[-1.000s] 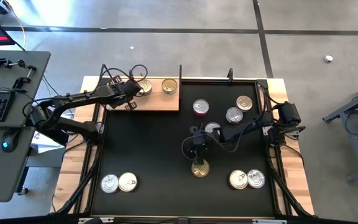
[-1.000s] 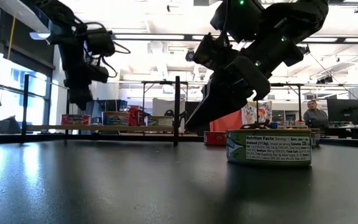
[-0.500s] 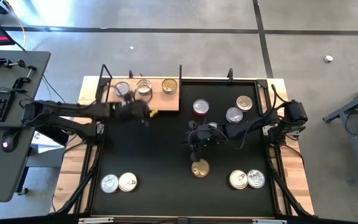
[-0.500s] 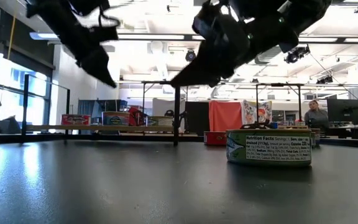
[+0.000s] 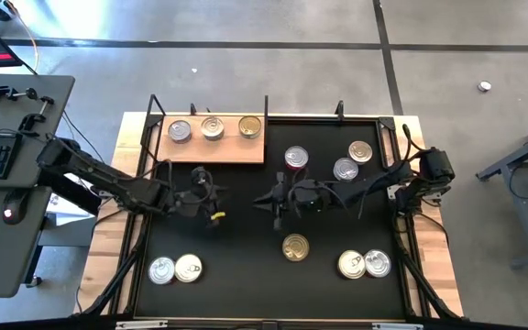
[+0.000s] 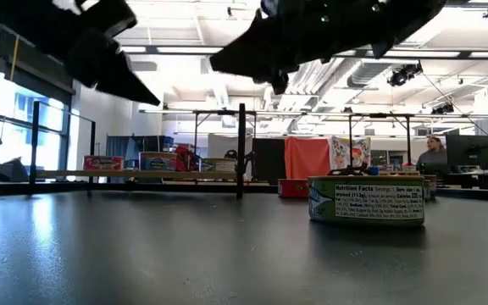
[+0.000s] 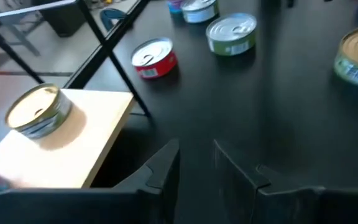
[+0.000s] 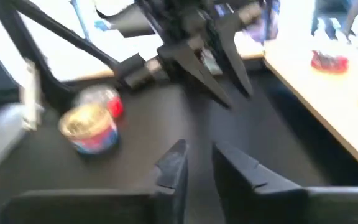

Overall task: Stack canned seafood by type on shelf
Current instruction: Put the green tuna can on the shelf aligned with the other green tuna can

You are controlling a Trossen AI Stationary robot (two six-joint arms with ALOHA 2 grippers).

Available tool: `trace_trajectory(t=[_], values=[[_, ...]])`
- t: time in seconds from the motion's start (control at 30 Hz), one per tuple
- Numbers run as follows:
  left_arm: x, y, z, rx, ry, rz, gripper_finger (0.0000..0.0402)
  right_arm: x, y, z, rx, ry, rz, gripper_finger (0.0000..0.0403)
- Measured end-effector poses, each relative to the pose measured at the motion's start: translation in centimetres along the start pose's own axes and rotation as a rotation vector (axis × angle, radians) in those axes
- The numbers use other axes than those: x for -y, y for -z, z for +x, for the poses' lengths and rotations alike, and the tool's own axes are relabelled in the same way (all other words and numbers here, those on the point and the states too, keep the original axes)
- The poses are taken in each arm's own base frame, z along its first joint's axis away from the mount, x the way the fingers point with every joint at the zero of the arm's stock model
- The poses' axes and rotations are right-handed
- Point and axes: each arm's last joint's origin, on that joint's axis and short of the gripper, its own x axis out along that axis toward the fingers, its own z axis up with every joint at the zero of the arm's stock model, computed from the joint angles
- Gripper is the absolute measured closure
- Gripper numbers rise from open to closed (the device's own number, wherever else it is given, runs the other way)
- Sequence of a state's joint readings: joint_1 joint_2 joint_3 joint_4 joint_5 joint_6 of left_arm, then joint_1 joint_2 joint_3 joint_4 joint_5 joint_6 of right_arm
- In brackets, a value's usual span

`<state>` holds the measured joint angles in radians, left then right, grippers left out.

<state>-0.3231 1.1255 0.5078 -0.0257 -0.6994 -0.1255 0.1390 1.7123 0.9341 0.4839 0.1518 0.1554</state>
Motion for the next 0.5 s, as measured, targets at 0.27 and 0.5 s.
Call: trace_trajectory(t=[0.27,0.5], values=[[2.1,0.5,-1.8,0.032,0.073,-0.095,0.0316,-2.8,-0.2,-0.5,-0.328,0.117,0.023,0.0245],[4.6,2.4,-5.1,0.026,0.151,-0.039,0.0331,-6.4,1.4,-0.2,-0.241,0.212,-0.010,0.0236]])
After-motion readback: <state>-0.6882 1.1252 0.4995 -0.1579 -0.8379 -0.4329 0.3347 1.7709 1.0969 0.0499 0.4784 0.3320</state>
